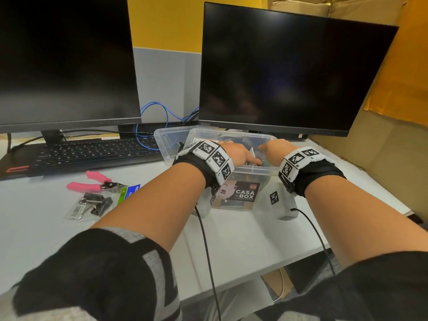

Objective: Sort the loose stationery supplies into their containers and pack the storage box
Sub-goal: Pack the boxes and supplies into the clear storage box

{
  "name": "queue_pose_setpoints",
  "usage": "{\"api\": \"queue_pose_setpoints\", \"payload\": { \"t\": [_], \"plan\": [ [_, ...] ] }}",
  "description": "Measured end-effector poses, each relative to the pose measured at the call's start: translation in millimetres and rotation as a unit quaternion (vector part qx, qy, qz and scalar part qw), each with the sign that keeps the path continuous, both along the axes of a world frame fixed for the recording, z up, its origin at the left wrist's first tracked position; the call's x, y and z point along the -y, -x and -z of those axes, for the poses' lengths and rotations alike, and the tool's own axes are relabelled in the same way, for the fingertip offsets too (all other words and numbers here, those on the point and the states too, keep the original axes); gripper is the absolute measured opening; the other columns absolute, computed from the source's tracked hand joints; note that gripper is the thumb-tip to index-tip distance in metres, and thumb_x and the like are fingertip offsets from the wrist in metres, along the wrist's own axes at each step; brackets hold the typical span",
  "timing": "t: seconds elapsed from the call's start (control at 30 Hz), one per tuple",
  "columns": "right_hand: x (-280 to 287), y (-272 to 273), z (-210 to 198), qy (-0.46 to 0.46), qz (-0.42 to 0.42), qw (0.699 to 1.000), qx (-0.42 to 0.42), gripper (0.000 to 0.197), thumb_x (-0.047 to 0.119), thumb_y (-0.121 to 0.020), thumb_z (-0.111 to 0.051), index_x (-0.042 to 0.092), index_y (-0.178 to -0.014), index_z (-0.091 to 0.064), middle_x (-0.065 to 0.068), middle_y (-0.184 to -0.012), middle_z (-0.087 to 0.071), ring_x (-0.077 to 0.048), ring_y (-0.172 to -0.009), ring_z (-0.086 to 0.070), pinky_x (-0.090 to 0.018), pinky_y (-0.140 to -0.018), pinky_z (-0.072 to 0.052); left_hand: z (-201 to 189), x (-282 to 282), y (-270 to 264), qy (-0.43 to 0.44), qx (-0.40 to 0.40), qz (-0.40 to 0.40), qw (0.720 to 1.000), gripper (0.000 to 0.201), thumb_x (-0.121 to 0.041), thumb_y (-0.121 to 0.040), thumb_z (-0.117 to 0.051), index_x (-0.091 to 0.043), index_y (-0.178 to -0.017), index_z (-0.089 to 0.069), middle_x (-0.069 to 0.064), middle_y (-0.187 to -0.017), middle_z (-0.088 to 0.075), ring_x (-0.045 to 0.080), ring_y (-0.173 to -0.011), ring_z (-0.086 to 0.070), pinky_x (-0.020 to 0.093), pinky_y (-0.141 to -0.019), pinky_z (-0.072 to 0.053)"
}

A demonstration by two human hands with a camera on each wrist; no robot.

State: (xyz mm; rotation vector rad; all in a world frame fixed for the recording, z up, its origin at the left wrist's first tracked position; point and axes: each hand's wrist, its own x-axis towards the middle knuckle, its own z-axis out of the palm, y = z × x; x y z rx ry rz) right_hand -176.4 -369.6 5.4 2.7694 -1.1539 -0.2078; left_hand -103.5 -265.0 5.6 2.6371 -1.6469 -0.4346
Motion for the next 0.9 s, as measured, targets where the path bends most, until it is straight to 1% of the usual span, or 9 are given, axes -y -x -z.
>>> {"api": "queue_pose_setpoints", "payload": {
  "t": [0.1, 0.2, 0.23, 0.33, 0.43, 0.57, 0.7, 0.8, 0.9],
  "plan": [
    [5.0, 6.3, -1.8, -0.044, 0.003, 0.993, 0.111, 0.039, 0.003, -0.094, -0.044, 0.019, -0.126, -0.058, -0.01, -0.132, -0.053, -0.029, -0.119, -0.052, -0.041, -0.102, -0.043, -0.5, -2.8, -0.2, 0.031, 0.0, 0.016, 0.999, 0.042, -0.042, -0.099, -0.033, -0.033, -0.136, -0.049, 0.005, -0.145, -0.043, 0.03, -0.128, -0.041, 0.045, -0.107, -0.035],
    [6.4, 13.2, -8.9, -0.057, 0.006, 0.984, 0.168, 0.036, 0.005, -0.092, -0.045, 0.026, -0.115, -0.064, -0.007, -0.129, -0.056, -0.03, -0.118, -0.051, -0.049, -0.103, -0.04, -0.8, -7.7, 0.7, 0.118, 0.004, 0.037, 0.992, 0.038, -0.016, -0.098, -0.042, -0.031, -0.13, -0.055, 0.004, -0.14, -0.048, 0.027, -0.122, -0.048, 0.038, -0.103, -0.042],
    [6.6, 13.7, -12.2, -0.059, 0.002, 0.982, 0.179, 0.034, 0.007, -0.092, -0.046, 0.026, -0.113, -0.065, -0.007, -0.127, -0.057, -0.03, -0.117, -0.052, -0.05, -0.102, -0.04, -1.4, -10.3, 0.6, 0.15, 0.019, 0.031, 0.988, 0.039, -0.013, -0.096, -0.044, -0.03, -0.129, -0.057, 0.005, -0.138, -0.05, 0.027, -0.121, -0.049, 0.037, -0.102, -0.043],
    [-4.1, 14.8, -27.8, -0.065, -0.012, 0.975, 0.212, 0.029, 0.012, -0.092, -0.05, 0.025, -0.111, -0.066, -0.008, -0.121, -0.06, -0.031, -0.111, -0.055, -0.049, -0.099, -0.043, -3.8, -19.7, 0.7, 0.23, 0.085, -0.014, 0.969, 0.034, -0.018, -0.095, -0.047, -0.027, -0.126, -0.059, 0.006, -0.13, -0.053, 0.026, -0.118, -0.049, 0.036, -0.096, -0.041],
    [-27.0, 10.0, -42.7, -0.077, -0.045, 0.964, 0.249, 0.027, 0.011, -0.091, -0.05, 0.021, -0.111, -0.067, -0.007, -0.118, -0.063, -0.028, -0.107, -0.058, -0.044, -0.096, -0.047, -7.2, -38.5, -2.9, 0.266, 0.105, -0.051, 0.957, 0.032, -0.02, -0.096, -0.047, -0.026, -0.124, -0.06, 0.006, -0.128, -0.052, 0.026, -0.119, -0.048, 0.037, -0.098, -0.039],
    [-70.8, -6.7, -52.7, -0.106, -0.098, 0.942, 0.304, 0.025, 0.01, -0.093, -0.049, 0.013, -0.11, -0.067, -0.009, -0.114, -0.063, -0.026, -0.104, -0.059, -0.035, -0.092, -0.048, -10.9, -84.3, -25.5, 0.301, 0.053, -0.11, 0.946, 0.033, -0.019, -0.092, -0.054, -0.026, -0.123, -0.061, 0.007, -0.128, -0.052, 0.026, -0.12, -0.048, 0.04, -0.1, -0.042],
    [-129.2, -38.3, -47.0, -0.123, -0.177, 0.925, 0.313, 0.026, 0.007, -0.091, -0.049, 0.008, -0.106, -0.07, -0.012, -0.107, -0.066, -0.028, -0.097, -0.062, -0.036, -0.088, -0.051, -5.2, -151.9, -61.8, 0.295, 0.034, -0.186, 0.937, 0.032, -0.015, -0.089, -0.058, -0.018, -0.121, -0.063, 0.009, -0.126, -0.058, 0.028, -0.115, -0.054, 0.04, -0.099, -0.044],
    [-173.4, -61.9, -37.9, -0.123, -0.249, 0.916, 0.29, 0.025, 0.008, -0.092, -0.048, 0.005, -0.102, -0.071, -0.013, -0.103, -0.068, -0.029, -0.095, -0.063, -0.034, -0.085, -0.052, 5.0, -200.1, -84.4, 0.25, 0.023, -0.243, 0.937, 0.035, -0.011, -0.088, -0.061, -0.012, -0.123, -0.061, 0.01, -0.127, -0.058, 0.026, -0.116, -0.054, 0.034, -0.098, -0.041],
    [-208.9, -81.7, -22.4, -0.136, -0.304, 0.913, 0.236, 0.021, 0.006, -0.09, -0.05, 0.004, -0.093, -0.07, -0.016, -0.1, -0.068, -0.032, -0.091, -0.065, -0.038, -0.08, -0.055, 20.2, -234.8, -97.9, 0.189, 0.015, -0.289, 0.938, 0.038, -0.012, -0.086, -0.063, -0.012, -0.124, -0.059, 0.008, -0.127, -0.058, 0.024, -0.116, -0.054, 0.032, -0.096, -0.042]
  ]
}}
